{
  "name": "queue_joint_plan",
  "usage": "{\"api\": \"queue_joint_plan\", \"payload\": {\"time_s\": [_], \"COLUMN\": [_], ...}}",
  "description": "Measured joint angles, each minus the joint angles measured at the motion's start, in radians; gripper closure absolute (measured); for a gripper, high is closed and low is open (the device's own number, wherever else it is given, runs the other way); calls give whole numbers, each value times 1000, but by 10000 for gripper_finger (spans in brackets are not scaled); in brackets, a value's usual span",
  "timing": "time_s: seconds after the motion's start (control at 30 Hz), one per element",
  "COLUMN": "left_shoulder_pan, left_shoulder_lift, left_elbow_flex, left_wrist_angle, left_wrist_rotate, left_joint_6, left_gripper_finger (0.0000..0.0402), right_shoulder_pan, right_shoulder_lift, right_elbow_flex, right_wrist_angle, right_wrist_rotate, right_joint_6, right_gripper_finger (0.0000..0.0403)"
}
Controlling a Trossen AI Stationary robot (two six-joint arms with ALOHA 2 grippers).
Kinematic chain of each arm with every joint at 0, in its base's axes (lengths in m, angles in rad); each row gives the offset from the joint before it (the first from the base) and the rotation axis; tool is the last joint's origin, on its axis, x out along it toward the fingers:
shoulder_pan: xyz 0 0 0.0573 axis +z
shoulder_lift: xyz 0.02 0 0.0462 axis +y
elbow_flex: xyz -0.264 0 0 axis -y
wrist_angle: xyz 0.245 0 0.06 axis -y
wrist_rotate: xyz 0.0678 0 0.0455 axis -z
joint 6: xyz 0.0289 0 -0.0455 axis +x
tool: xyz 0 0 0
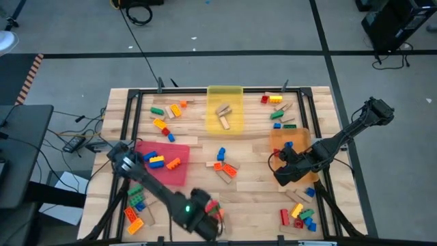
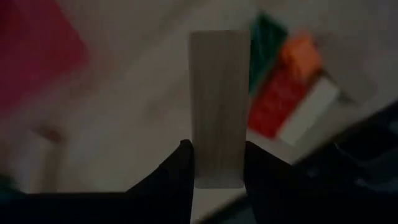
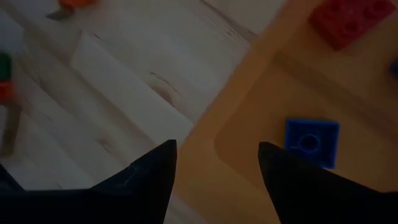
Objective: Sort blocks by size
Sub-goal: Put the wooden block into the yellow bin
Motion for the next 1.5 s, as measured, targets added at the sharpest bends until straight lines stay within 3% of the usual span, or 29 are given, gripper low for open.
{"api": "queue_joint_plan", "payload": {"time_s": [0.17,0.43,0.6,0.8,1.1,1.33,1.5], "left_shoulder_pan": [141,491,705,895,1017,1039,1043], "left_shoulder_lift": [-79,-135,-132,-129,-129,-129,-129], "left_elbow_flex": [2,3,3,3,-70,-139,-195], "left_wrist_angle": [-37,15,127,238,333,381,449], "left_wrist_rotate": [-66,-111,-54,30,110,133,146], "left_joint_6": [257,780,1055,1247,1438,1523,1593], "left_gripper_finger": [279,278,277,277,277,277,277], "right_shoulder_pan": [0,0,0,0,0,5,5], "right_shoulder_lift": [0,0,0,0,0,-1,-1], "right_elbow_flex": [0,0,0,0,3,195,359], "right_wrist_angle": [23,28,32,32,42,-86,-238], "right_wrist_rotate": [5,5,5,5,18,186,354], "right_joint_6": [0,28,64,146,276,230,76], "right_gripper_finger": [162,161,162,161,164,176,190]}}
